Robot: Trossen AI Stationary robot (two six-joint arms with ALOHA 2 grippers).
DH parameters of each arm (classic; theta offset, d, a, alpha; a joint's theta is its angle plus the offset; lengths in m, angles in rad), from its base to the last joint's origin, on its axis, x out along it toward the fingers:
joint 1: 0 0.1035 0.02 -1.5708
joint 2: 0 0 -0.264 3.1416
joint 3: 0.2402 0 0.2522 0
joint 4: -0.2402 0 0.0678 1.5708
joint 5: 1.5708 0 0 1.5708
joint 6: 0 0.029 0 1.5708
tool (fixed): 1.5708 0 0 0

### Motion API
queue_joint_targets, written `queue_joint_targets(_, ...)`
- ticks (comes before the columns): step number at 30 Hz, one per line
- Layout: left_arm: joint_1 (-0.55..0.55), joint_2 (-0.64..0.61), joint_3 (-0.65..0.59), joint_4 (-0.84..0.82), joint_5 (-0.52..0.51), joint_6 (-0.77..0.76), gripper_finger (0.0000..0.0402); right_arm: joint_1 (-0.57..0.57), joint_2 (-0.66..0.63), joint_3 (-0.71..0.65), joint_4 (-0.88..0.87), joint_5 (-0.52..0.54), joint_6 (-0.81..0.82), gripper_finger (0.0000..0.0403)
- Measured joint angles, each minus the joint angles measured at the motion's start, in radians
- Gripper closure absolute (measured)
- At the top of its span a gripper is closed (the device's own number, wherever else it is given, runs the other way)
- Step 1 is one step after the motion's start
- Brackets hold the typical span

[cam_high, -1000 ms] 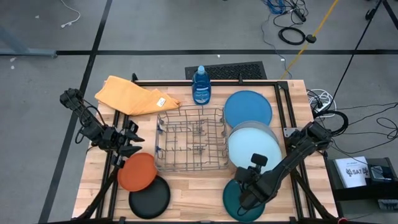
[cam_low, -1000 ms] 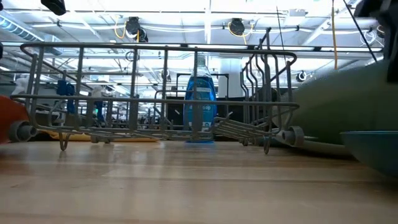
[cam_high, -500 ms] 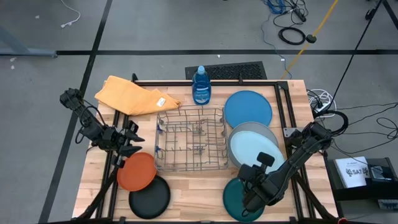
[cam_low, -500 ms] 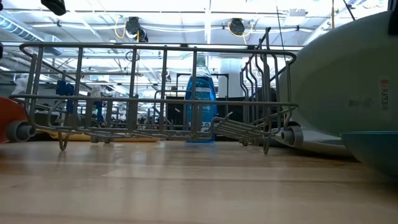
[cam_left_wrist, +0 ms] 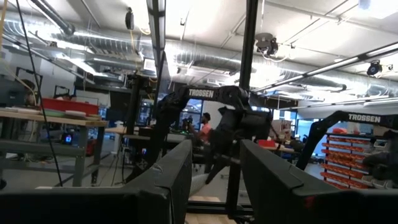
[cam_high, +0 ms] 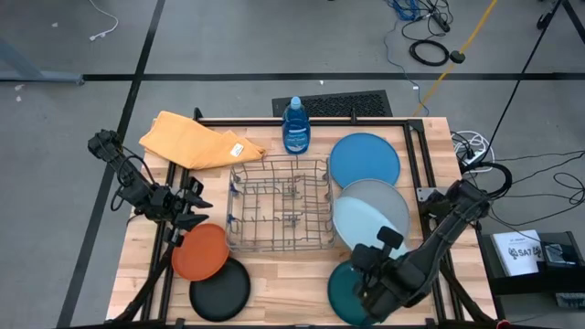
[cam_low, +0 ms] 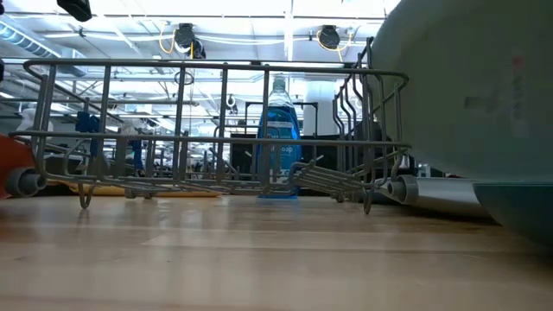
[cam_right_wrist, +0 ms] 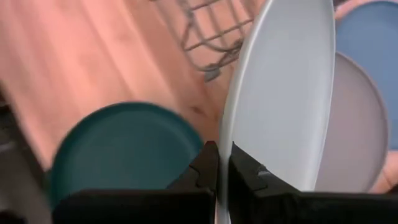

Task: Sort dishes
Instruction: Put the light blue plate in the dish rack

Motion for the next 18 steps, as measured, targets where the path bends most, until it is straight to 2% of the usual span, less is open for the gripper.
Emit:
queue_joint_targets(6, 0.0, 0.0, 0.0, 0.0, 0.0, 0.0, 0.0265, 0.042, -0.001, 0.129, -0.004, -0.006, -0.058, 0.04)
queue_joint_targets(18, 0.0, 0.0, 0.0, 0.023, 0.0, -0.006, 0.0265, 0.099, -0.003, 0.425, 0.035, 0.009, -0.293, 0.04)
